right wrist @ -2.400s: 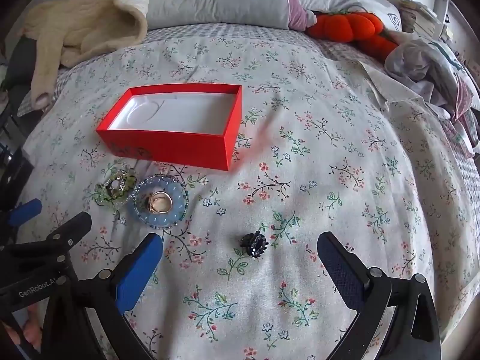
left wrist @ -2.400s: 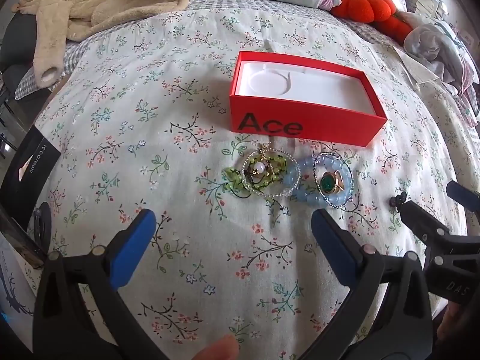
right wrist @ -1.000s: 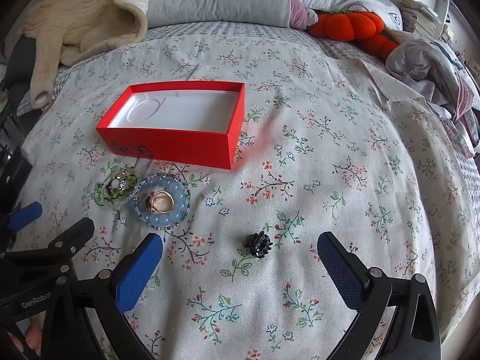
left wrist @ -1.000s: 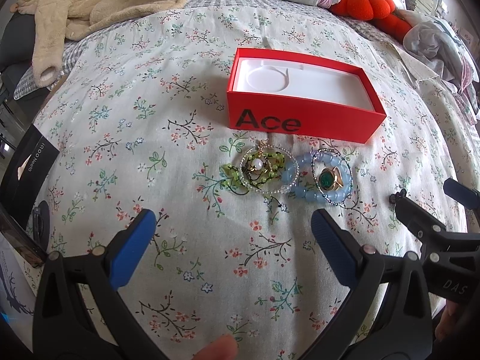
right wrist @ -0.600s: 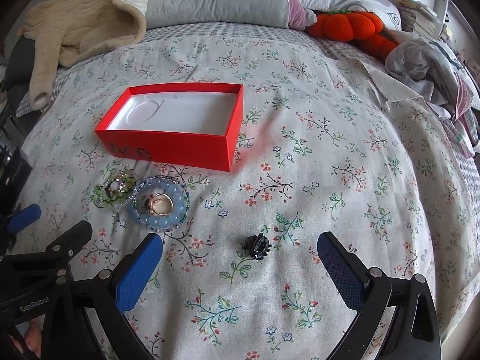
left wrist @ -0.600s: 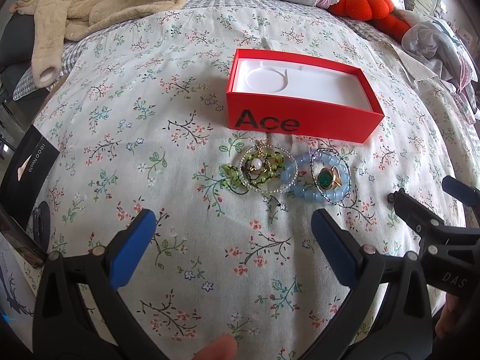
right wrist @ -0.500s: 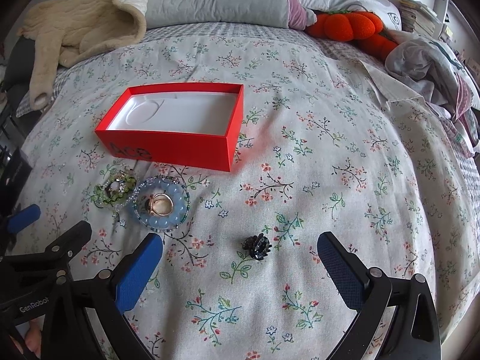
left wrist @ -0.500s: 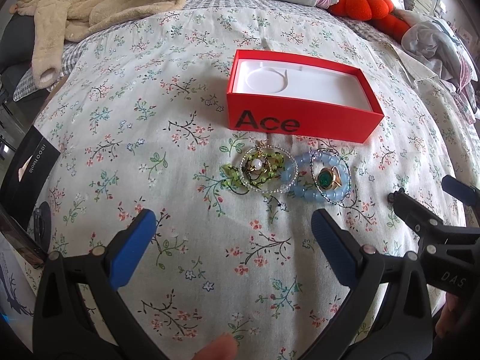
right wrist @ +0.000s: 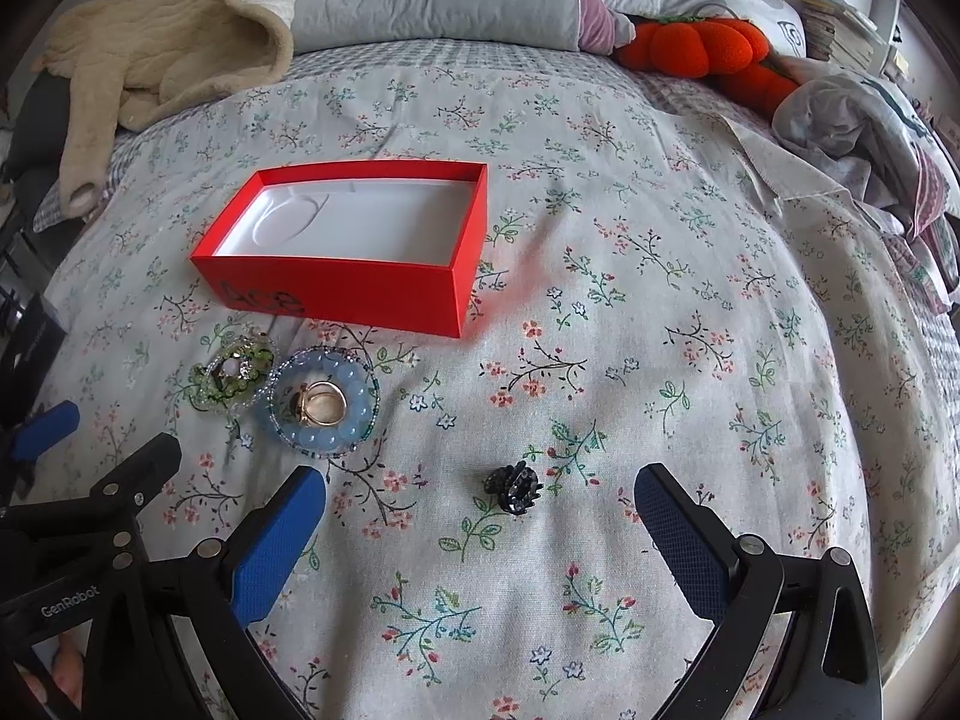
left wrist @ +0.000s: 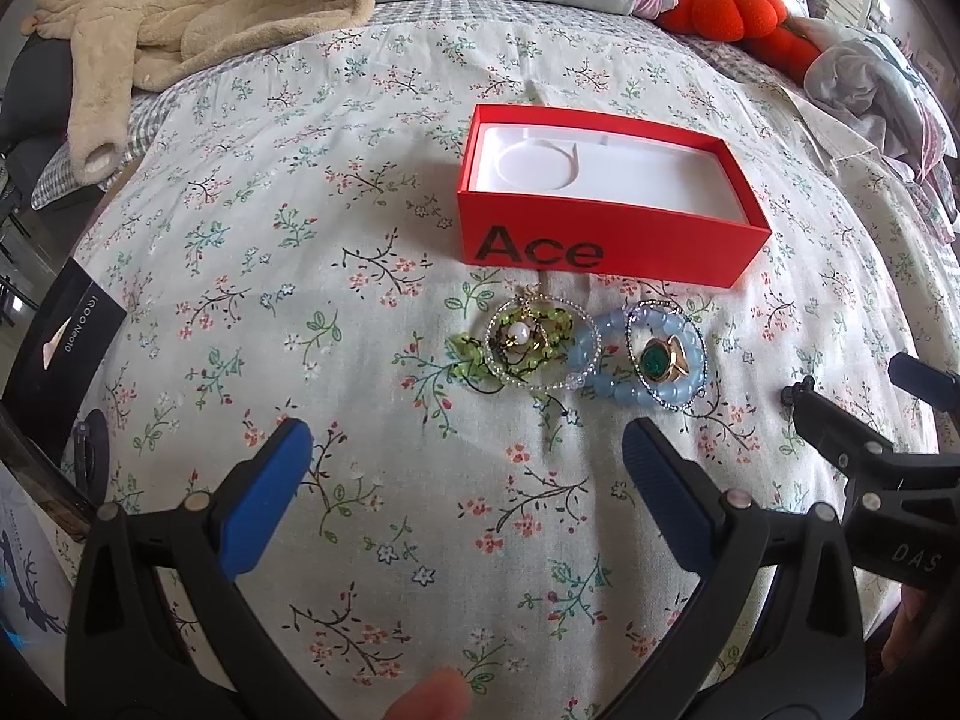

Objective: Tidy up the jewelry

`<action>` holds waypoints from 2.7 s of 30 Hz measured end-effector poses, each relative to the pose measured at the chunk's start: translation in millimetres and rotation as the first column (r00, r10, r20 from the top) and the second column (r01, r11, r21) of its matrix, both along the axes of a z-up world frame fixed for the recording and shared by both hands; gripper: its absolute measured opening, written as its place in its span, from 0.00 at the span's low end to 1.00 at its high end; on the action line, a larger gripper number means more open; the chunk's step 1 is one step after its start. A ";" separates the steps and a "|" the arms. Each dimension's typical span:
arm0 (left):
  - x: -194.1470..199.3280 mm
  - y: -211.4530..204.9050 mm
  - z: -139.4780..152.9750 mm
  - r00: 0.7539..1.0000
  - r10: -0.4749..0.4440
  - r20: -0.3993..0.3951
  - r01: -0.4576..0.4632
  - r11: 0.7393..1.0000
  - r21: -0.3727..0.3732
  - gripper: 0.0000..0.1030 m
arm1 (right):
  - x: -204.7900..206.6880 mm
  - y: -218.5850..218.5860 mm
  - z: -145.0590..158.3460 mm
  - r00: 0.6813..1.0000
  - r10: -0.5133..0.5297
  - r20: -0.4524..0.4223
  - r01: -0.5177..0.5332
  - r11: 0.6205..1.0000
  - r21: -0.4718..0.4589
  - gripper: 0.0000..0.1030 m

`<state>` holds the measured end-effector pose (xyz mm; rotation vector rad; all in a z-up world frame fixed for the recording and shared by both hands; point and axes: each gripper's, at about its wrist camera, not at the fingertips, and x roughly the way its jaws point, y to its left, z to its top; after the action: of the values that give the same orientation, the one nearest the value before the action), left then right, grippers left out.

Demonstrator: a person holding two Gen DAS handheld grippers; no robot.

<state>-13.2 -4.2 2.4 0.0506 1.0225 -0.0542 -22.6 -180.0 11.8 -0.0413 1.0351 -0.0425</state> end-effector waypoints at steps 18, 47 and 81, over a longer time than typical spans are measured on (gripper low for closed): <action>4.4 -0.8 19.7 0.998 -0.051 -0.043 0.051 0.999 0.012 1.00 | 12.4 -10.0 18.9 0.997 -0.006 -0.080 0.010 0.999 0.046 1.00; 58.3 36.8 -30.1 0.970 -0.177 -0.168 0.138 0.965 -0.223 0.72 | 45.9 24.9 -43.8 0.945 0.291 -0.148 -0.241 0.928 0.285 0.90; 65.0 3.7 -31.3 0.919 -0.377 -0.116 0.341 0.907 -0.246 0.79 | 68.2 29.8 -29.0 0.964 0.242 -0.106 -0.209 0.945 0.252 0.54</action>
<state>51.8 -0.5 -29.0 0.0319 1.1531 -0.5183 45.6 -150.2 -17.2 0.0574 1.1594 0.2988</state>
